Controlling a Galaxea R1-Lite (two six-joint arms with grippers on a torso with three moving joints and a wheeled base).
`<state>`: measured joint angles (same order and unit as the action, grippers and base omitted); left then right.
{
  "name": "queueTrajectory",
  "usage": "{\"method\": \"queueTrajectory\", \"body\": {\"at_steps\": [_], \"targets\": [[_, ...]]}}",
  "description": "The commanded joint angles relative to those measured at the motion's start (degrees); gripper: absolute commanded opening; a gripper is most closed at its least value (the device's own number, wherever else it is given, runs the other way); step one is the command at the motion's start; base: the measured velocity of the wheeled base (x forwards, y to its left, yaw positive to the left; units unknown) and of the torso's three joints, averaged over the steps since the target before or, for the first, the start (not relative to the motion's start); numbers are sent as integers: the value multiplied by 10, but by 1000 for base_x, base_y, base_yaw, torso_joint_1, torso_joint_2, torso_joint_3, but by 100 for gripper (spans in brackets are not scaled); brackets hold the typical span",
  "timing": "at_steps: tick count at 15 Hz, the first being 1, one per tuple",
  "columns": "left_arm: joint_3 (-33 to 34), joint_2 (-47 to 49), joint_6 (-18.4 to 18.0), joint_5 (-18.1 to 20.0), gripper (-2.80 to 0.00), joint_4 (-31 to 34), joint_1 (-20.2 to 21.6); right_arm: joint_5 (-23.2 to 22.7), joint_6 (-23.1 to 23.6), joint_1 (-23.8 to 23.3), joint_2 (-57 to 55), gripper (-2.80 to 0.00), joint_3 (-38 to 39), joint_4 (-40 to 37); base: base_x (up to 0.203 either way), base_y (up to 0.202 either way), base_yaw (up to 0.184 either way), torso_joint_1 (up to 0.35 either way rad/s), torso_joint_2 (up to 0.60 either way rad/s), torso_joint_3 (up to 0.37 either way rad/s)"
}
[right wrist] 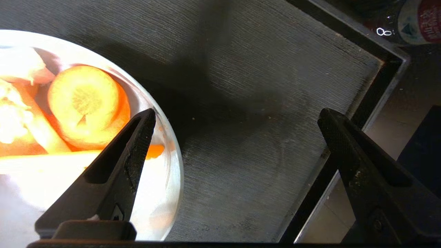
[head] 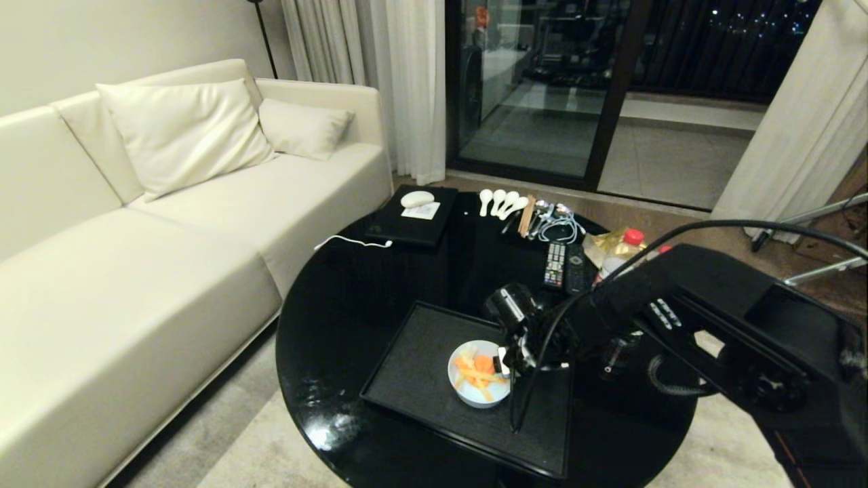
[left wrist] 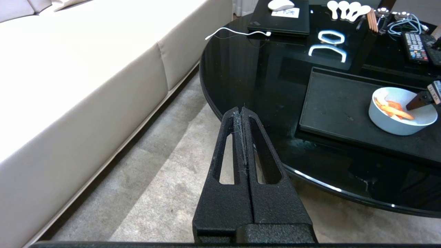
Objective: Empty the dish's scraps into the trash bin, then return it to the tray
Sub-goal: Pick up the bowl with leftover food
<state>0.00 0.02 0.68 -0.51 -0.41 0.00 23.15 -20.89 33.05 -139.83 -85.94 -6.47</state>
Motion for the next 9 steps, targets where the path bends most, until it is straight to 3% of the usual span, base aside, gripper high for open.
{"method": "queueTrajectory", "body": {"at_steps": [1,8,9], "targets": [[0,0,0,0,-280,0,0,1,-1,1,-3,0,0,-1,0,0,0,0,0,0],[0,0,0,0,-280,0,0,1,4,3,-13,0,1,-2,0,0,0,0,0,0],[0,0,0,0,-280,0,0,1,7,4,-16,-112,1,-1,0,0,0,0,0,0]]}}
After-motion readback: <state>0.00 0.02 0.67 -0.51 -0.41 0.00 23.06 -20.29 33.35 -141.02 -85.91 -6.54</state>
